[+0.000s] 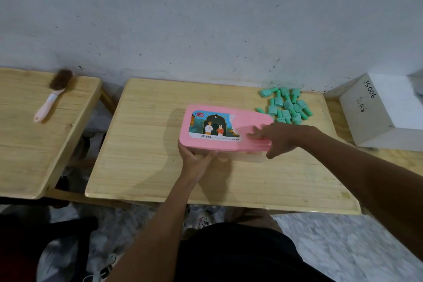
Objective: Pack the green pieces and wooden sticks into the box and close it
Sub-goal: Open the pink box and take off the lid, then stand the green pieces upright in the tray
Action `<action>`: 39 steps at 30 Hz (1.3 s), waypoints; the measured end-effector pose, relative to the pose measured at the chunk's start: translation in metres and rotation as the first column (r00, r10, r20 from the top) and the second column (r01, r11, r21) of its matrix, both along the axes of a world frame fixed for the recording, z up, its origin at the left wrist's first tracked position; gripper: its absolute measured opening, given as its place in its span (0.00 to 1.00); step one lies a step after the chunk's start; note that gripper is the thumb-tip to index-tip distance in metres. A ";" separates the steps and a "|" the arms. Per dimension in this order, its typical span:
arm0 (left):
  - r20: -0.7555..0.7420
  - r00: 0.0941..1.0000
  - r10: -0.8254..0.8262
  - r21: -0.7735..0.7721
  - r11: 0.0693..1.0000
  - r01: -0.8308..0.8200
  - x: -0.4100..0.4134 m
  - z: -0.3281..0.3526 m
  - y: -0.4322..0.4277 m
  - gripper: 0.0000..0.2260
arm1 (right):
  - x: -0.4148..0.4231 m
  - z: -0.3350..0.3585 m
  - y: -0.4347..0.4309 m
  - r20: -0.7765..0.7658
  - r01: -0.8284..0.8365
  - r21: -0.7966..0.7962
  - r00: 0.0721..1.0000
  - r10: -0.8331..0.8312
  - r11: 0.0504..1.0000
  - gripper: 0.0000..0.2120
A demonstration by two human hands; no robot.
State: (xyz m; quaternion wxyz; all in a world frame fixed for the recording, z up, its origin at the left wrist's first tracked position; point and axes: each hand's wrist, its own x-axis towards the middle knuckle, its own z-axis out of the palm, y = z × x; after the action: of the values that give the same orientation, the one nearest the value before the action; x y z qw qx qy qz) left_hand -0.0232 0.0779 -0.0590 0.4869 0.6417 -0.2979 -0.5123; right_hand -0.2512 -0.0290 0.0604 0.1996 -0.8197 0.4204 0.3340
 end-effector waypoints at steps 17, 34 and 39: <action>0.027 0.999 -0.027 0.059 0.998 0.025 0.001 -0.001 -0.003 0.52 | -0.015 0.041 -0.025 0.485 0.378 -0.139 0.832 -0.270 0.915 0.19; 0.022 0.962 0.274 0.047 0.960 -0.274 0.043 0.091 -0.041 0.22 | 0.108 0.002 0.031 0.718 0.348 -0.682 0.487 0.498 0.643 0.12; -0.319 0.920 0.229 0.110 0.973 -0.203 0.065 0.113 -0.054 0.14 | 0.141 -0.020 0.045 0.686 0.251 -0.693 0.516 0.513 0.676 0.22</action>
State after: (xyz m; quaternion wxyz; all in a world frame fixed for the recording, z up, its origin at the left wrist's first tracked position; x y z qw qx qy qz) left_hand 0.0419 0.0244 0.0536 0.5588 0.5938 -0.1202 -0.5662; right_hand -0.1099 0.0161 0.0401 0.0078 -0.9123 0.2922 -0.2868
